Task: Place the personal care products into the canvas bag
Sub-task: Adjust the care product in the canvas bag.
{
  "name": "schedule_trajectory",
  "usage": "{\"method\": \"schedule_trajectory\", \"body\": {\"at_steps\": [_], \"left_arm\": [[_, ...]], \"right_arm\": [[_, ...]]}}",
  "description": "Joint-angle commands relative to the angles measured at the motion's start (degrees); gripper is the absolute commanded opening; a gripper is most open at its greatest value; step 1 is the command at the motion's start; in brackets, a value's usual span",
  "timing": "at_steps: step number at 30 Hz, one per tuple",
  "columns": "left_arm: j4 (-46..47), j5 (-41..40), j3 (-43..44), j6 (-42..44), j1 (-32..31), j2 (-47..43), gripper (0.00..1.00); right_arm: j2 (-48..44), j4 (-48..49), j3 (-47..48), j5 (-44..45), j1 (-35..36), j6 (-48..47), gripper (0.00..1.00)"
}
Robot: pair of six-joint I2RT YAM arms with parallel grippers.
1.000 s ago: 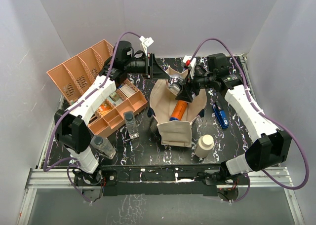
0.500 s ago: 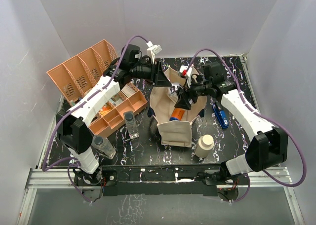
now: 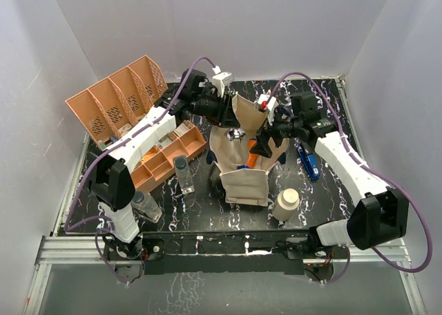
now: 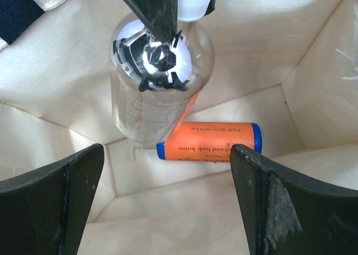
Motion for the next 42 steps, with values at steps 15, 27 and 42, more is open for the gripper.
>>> {"method": "schedule_trajectory", "body": {"at_steps": [15,27,42], "left_arm": [[0.4,-9.69,4.93,16.7,-12.54,3.31,0.0],[-1.03,-14.02,-2.76,26.8,-16.99,3.83,0.0],[-7.2,-10.11,1.51,26.85,-17.43,0.69,0.0]], "right_arm": [[-5.63,-0.78,11.13,9.18,-9.45,2.79,1.0],[-5.9,0.8,8.35,10.14,-10.96,2.93,1.0],[-5.12,0.38,7.88,9.88,-11.17,1.79,1.0]]}}
